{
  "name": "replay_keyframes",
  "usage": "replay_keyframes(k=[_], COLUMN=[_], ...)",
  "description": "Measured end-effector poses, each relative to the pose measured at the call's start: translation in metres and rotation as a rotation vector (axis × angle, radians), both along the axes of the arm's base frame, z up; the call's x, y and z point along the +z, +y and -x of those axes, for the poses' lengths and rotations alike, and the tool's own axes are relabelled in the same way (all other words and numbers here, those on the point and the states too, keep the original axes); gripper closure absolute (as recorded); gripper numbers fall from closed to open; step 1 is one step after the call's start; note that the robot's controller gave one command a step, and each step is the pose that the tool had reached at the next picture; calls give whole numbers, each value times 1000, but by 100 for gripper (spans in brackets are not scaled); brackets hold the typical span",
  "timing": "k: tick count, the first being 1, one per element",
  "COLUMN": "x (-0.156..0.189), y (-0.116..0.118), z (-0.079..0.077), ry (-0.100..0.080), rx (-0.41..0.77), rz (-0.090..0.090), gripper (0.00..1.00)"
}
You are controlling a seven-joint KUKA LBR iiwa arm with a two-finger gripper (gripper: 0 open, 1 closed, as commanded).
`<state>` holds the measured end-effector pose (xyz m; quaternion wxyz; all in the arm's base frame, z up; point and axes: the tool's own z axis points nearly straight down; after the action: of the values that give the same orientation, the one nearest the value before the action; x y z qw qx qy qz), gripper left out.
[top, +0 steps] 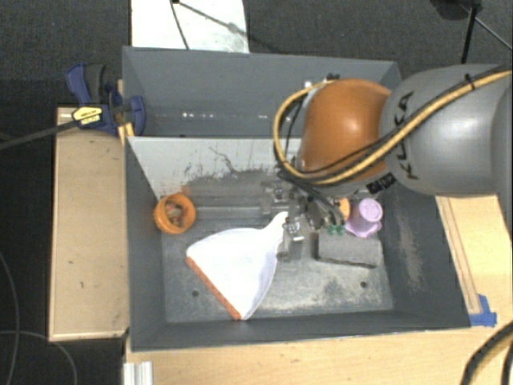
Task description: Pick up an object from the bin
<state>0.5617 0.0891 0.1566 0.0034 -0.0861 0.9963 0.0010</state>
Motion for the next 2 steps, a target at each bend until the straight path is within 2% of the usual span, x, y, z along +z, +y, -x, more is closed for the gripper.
replay_keyframes(k=[1,2], x=[-2,2], y=[-25,-21], z=[-15,-14], ry=[2,1], rx=[81,229], rz=[3,2], gripper=[0,0])
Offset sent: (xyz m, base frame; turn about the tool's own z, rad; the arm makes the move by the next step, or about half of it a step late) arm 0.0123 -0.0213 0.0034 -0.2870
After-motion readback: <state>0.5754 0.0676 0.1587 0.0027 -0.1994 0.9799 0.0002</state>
